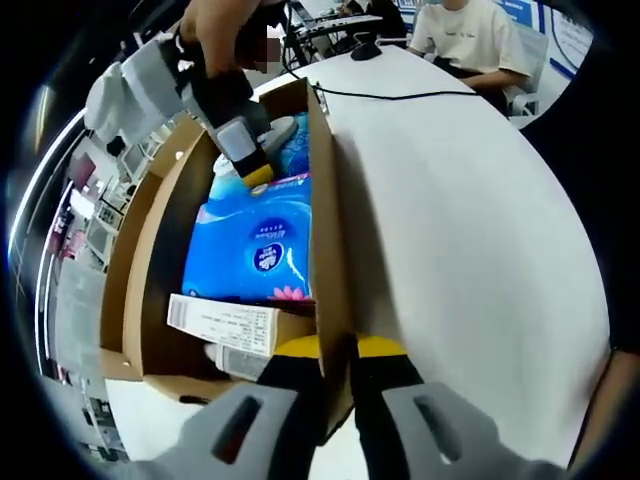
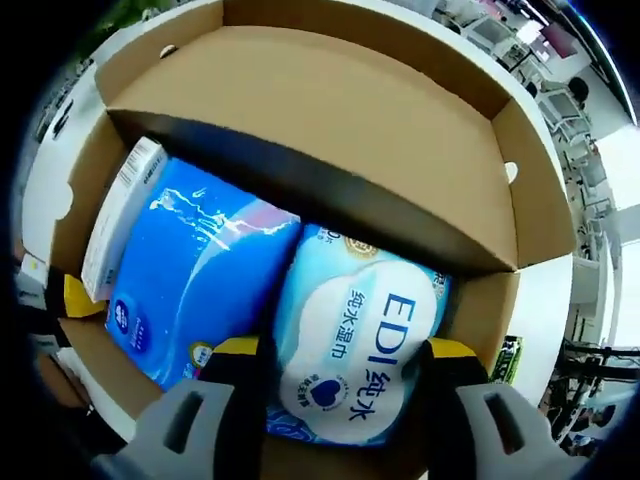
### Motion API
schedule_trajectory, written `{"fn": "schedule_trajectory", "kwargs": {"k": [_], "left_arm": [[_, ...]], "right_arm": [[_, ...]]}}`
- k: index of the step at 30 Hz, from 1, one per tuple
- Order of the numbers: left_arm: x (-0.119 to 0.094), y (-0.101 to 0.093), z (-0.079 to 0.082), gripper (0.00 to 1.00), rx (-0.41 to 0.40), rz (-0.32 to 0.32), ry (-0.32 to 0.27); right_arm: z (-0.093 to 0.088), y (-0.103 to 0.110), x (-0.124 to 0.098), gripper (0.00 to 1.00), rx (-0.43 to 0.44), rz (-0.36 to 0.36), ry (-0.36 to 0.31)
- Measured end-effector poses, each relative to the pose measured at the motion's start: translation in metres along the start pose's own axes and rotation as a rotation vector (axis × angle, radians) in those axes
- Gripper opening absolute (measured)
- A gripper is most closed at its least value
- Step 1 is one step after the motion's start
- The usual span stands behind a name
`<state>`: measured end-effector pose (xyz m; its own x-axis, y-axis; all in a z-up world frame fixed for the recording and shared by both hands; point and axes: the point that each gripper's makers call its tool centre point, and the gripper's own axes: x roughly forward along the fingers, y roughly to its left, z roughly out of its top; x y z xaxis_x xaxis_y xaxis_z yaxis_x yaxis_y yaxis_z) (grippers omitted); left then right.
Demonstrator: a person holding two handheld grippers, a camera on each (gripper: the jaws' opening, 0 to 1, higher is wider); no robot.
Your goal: Operate the shoe box by opening the lid, removing the specified soft item, and placing it in the target area until the item is outside and the box remains undamaged.
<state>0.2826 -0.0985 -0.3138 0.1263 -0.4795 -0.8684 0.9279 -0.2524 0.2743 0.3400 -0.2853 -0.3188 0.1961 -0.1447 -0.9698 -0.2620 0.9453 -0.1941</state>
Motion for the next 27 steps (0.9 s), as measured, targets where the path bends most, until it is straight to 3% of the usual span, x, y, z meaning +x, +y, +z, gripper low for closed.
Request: {"fn": "schedule_trajectory", "kwargs": {"k": [4,7,9,10,12,15,21,27], "left_arm": [[0.000,0.000,0.001,0.07,-0.003,-0.001,0.005],[0.000,0.000,0.001,0.07,-0.005,0.000,0.004],[0.000,0.001,0.001,0.07,-0.007,0.001,0.004],[0.001,0.001,0.001,0.07,-0.007,0.001,0.006],[0.001,0.001,0.002,0.07,-0.008,0.002,0.006],[0.001,0.001,0.002,0.07,-0.007,0.002,0.004],[0.001,0.002,0.002,0.07,-0.008,0.003,0.004],[0.001,0.003,0.002,0.07,-0.007,0.004,0.006]], "right_arm": [[0.002,0.005,0.005,0.68,-0.163,-0.040,-0.023],[0.001,0.006,0.005,0.70,-0.092,-0.001,-0.103],[-0.003,0.000,0.003,0.72,-0.021,0.026,-0.082],[-0.004,0.006,0.002,0.72,0.014,0.076,-0.090],[0.002,0.002,-0.001,0.70,0.075,0.075,-0.125],[0.007,-0.004,0.001,0.68,0.128,0.097,-0.122],[0.009,-0.005,0.013,0.68,0.105,0.080,-0.048],[0.005,-0.002,0.020,0.68,0.138,0.119,0.044]]}}
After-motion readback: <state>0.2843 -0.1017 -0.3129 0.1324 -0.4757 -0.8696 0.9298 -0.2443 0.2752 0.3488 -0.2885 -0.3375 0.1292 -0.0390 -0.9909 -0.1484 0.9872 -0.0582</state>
